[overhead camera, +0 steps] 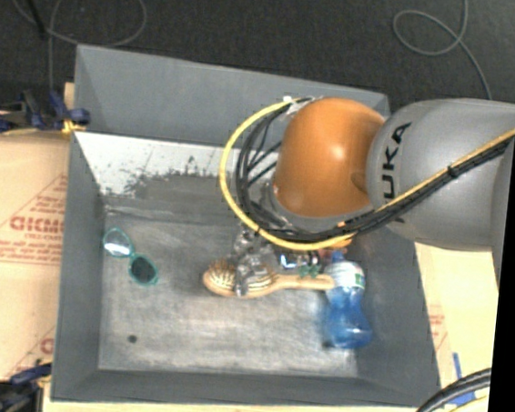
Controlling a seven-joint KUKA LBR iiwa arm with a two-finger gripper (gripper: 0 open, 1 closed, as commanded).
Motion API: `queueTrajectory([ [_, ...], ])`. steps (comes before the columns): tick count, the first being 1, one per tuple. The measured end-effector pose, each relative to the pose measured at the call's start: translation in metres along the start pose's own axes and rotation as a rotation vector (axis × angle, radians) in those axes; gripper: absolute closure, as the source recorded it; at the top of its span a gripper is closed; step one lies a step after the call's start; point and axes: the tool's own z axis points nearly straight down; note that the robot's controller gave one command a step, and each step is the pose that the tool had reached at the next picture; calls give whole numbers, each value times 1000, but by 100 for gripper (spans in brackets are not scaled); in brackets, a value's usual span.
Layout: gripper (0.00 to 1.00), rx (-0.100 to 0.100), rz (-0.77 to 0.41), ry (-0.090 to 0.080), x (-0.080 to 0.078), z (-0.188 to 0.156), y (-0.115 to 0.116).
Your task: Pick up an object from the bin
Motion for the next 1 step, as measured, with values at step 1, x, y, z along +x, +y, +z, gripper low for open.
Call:
queueTrajectory([
  [1,100,-2,67,6,5,-22,1],
])
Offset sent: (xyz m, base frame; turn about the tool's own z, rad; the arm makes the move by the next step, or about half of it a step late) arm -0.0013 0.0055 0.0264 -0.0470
